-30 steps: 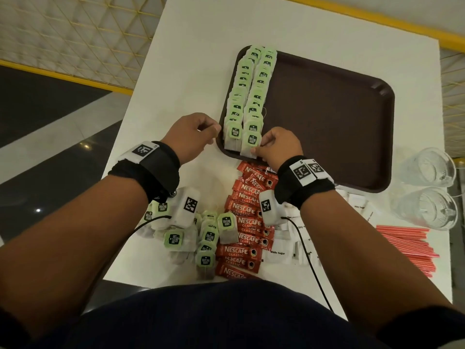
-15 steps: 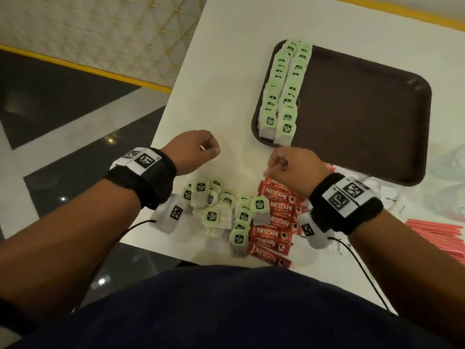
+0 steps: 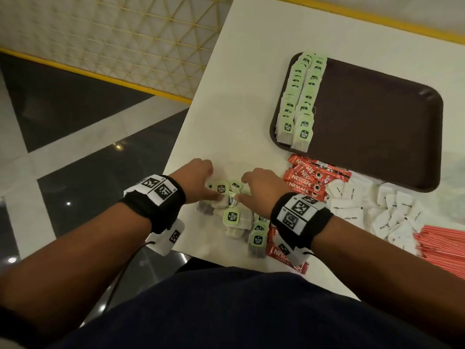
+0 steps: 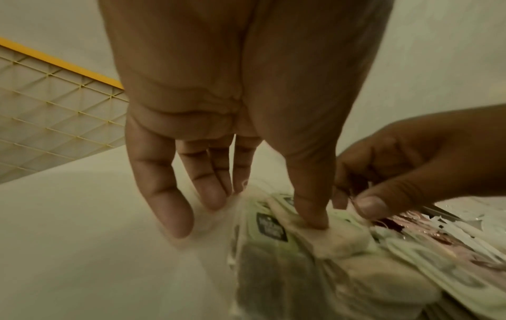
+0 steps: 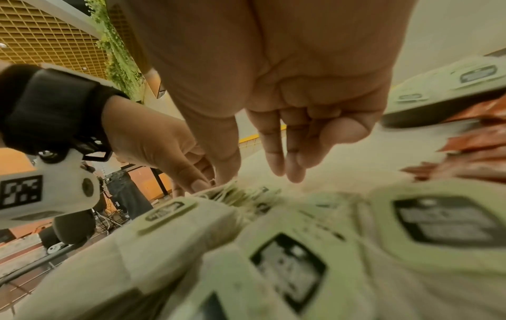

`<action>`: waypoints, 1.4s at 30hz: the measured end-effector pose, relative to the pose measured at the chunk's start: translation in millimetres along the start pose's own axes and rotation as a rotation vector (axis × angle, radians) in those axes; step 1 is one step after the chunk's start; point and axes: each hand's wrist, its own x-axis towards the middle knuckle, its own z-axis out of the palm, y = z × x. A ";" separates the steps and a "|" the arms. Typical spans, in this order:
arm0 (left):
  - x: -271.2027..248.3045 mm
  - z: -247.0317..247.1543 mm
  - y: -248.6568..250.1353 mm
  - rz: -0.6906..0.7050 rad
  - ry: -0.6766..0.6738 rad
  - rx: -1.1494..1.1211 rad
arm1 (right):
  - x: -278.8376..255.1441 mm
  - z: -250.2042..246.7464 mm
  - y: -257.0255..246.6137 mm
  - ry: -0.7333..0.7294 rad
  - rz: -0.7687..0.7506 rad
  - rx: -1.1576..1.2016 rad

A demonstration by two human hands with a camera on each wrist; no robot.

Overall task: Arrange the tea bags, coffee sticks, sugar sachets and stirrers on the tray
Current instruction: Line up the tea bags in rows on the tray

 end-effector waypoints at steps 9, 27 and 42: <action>0.6 6.9 5.7 -0.051 0.044 -0.105 | 25.1 3.5 -20.6 -0.068 0.126 -0.036; 8.3 -3.5 -8.1 0.018 0.207 -0.461 | 18.8 -11.6 16.1 0.173 0.054 0.646; 36.6 -38.3 70.6 0.134 0.063 -0.928 | -7.1 -66.7 60.8 0.192 -0.120 0.982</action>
